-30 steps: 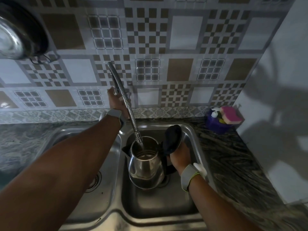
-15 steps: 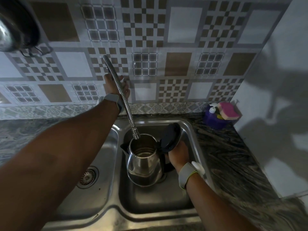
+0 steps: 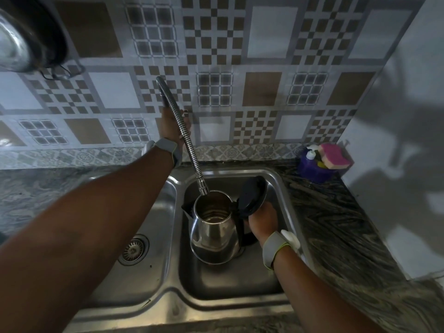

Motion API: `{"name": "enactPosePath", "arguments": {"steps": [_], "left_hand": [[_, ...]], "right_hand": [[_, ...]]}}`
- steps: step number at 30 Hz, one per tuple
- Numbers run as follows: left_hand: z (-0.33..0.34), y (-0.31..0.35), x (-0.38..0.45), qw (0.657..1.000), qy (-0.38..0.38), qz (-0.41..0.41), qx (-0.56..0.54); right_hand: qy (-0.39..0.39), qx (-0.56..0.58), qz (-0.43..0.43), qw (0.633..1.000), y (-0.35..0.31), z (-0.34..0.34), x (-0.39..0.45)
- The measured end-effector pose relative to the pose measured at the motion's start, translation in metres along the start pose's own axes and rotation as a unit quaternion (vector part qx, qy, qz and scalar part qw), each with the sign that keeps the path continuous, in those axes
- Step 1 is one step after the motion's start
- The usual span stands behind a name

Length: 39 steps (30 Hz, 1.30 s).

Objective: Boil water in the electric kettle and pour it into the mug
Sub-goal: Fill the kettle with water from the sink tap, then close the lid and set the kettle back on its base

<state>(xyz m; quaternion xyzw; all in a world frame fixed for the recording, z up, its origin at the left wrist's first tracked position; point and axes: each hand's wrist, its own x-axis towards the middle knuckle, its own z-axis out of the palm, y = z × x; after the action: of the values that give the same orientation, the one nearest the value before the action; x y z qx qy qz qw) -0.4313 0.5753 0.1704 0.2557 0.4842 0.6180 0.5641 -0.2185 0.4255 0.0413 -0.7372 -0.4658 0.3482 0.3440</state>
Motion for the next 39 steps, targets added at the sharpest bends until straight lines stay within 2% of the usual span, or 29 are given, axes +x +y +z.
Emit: {"name": "enactPosePath", "arguments": {"steps": [6,11,17,22,27,31,36,39], "left_hand": [[-0.03,0.009,-0.025,0.996,0.033,0.051,0.069],[-0.051,0.011,-0.051,0.978,0.03,0.147,0.146],[-0.06,0.012,-0.079,0.919,0.008,0.282,0.275],[-0.043,0.021,-0.109,0.868,0.002,0.361,0.341],[-0.018,0.019,-0.141,0.822,-0.089,0.415,0.379],[0.0,0.009,-0.17,0.754,-0.19,0.454,0.435],[0.017,-0.007,-0.201,0.715,-0.263,0.447,0.469],[0.023,-0.016,-0.214,0.688,-0.324,0.405,0.508]], "right_hand": [[-0.021,-0.052,-0.015,0.998,-0.001,0.0,-0.008],[-0.03,-0.067,-0.022,0.997,-0.003,-0.003,-0.019],[-0.033,-0.052,-0.005,0.998,-0.006,-0.005,-0.03],[-0.038,-0.047,0.003,0.998,-0.007,-0.01,-0.041],[-0.021,-0.037,0.001,0.999,-0.006,-0.018,-0.048],[0.0,-0.029,-0.006,1.0,-0.006,-0.024,-0.053],[-0.004,-0.037,-0.018,0.999,-0.008,-0.035,-0.057],[-0.003,-0.027,-0.023,0.999,-0.01,-0.039,-0.059]]}}
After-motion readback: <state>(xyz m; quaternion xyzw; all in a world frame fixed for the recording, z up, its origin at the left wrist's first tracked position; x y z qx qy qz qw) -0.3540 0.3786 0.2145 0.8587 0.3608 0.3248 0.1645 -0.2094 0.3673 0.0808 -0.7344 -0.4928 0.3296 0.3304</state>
